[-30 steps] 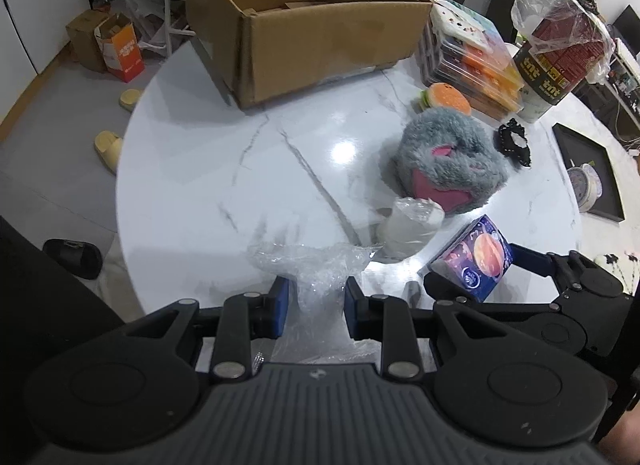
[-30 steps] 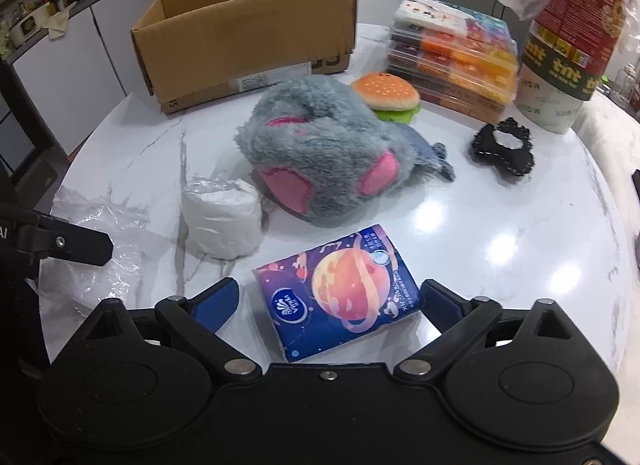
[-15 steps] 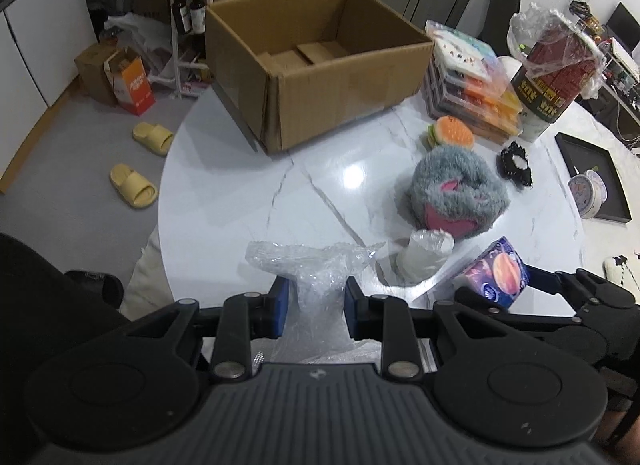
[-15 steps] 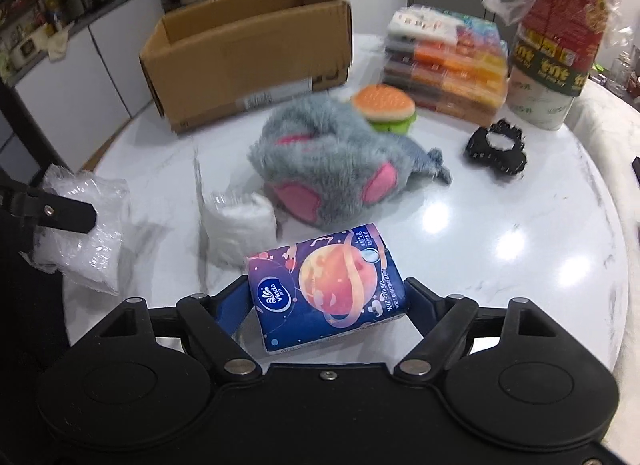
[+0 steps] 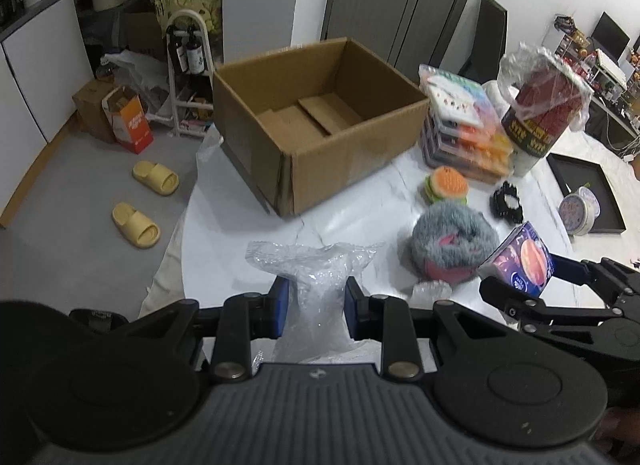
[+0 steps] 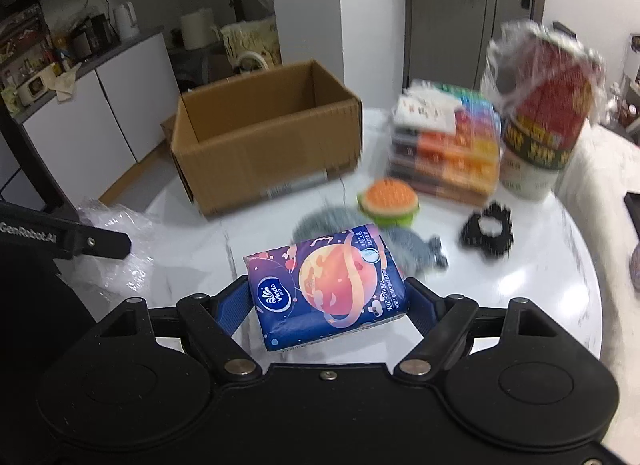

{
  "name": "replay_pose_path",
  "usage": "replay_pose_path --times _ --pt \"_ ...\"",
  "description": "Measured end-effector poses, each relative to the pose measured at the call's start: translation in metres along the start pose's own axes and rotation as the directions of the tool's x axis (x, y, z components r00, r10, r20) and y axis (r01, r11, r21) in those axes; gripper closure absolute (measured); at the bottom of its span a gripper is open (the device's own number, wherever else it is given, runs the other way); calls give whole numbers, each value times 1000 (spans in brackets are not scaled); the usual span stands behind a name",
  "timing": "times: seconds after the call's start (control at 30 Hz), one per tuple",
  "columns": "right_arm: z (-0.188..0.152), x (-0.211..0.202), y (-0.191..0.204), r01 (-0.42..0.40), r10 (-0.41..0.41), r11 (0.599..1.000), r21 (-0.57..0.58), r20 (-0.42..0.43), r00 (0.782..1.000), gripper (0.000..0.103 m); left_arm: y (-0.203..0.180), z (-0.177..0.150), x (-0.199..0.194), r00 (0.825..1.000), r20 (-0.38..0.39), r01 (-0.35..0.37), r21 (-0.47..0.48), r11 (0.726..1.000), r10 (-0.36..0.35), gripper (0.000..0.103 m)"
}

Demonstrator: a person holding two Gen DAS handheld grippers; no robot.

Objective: Organize soft objects
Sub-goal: 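Grasp the clear plastic bag with the left tool while the right tool grasps the blue tissue pack, then carry the bag into the cardboard box and open the left tool while the right tool carries the tissue pack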

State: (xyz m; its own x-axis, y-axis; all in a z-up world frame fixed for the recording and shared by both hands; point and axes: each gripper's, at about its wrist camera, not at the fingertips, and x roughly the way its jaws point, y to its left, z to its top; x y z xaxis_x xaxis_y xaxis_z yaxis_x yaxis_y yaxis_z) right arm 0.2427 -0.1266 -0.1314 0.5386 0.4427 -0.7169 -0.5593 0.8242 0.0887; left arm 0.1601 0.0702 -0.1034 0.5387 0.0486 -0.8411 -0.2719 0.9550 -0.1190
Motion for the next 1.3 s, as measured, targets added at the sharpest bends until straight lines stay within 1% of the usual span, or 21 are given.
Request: replay_pose_path --times 0.3,0.6,0.97,1.23,1.3 --pt "32 -12 4 -3 3 1000 1 59 998 25 5 24 -9 999 48 -16 11 1000 16 76" --pt "55 -14 1 -11 12 1000 -9 91 996 25 3 46 -8 997 76 -23 21 1000 22 76" --pt "82 -1 3 -30 32 999 -24 93 995 25 5 81 3 994 102 -42 17 999 40 76" --pt "100 15 8 -36 38 999 -32 85 996 25 11 112 21 992 112 -56 4 998 55 76" --pt "105 20 9 -35 38 999 -32 81 996 25 12 117 26 993 108 -48 0 999 48 76"
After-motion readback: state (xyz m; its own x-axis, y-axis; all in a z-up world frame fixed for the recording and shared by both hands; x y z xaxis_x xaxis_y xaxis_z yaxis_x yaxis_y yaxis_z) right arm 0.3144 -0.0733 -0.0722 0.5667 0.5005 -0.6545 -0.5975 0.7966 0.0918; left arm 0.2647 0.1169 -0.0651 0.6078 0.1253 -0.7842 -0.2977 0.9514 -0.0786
